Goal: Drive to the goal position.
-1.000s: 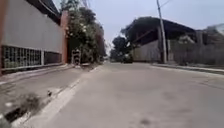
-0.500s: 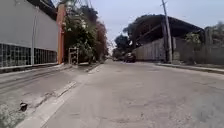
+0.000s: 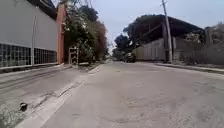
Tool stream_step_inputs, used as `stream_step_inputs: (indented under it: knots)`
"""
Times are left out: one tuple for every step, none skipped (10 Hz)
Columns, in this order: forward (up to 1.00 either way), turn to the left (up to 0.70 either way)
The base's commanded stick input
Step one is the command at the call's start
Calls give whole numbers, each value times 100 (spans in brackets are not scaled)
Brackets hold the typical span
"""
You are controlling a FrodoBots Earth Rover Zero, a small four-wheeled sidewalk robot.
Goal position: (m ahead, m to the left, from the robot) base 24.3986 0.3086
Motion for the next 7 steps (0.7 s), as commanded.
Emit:
stream_step_inputs:
  knots:
    - [100, 2]
    - [100, 2]
    - [100, 2]
    - [100, 2]
    - [100, 2]
    - [100, 2]
    - [100, 2]
